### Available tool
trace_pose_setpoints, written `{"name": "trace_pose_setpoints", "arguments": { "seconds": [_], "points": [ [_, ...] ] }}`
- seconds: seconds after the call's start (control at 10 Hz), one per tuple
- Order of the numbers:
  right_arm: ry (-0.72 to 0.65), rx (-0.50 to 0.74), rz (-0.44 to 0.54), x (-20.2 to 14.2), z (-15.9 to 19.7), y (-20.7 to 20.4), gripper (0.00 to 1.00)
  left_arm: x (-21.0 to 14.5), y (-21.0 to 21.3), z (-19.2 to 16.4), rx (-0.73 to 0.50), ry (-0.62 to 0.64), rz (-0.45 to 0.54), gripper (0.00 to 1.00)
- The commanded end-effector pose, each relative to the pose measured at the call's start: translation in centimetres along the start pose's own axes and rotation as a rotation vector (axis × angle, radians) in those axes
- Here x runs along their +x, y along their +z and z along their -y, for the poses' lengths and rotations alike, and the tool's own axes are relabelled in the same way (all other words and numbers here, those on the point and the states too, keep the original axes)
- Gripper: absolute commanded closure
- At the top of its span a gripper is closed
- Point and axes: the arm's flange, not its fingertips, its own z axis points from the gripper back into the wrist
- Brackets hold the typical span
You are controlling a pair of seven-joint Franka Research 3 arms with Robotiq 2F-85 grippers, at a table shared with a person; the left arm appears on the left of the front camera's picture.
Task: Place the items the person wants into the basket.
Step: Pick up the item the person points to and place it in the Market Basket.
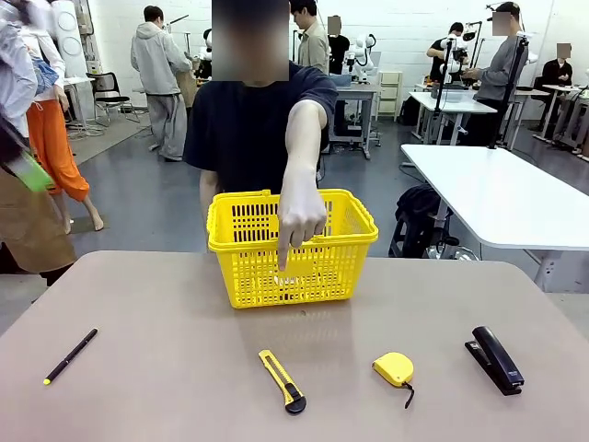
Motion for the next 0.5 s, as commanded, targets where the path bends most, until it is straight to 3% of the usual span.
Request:
{"name": "trace_pose_setpoints", "arguments": {
  "seconds": [0.0, 0.2, 0.4],
  "points": [
    [0.002, 0.006, 0.003, -0.1, 0.0, 0.0, 0.0, 5.0, -4.9, 2.1, -0.101, 0.082, -0.289, 0.0],
    [0.002, 0.006, 0.003, -0.1, 0.0, 0.0, 0.0, 6.8, -9.5, 6.1, -0.088, 0.244, -0.319, 0.0],
    [0.002, 0.006, 0.003, -0.1, 0.0, 0.0, 0.0, 7.5, -13.8, 7.9, -0.101, 0.328, -0.291, 0.0]
  ]
}}
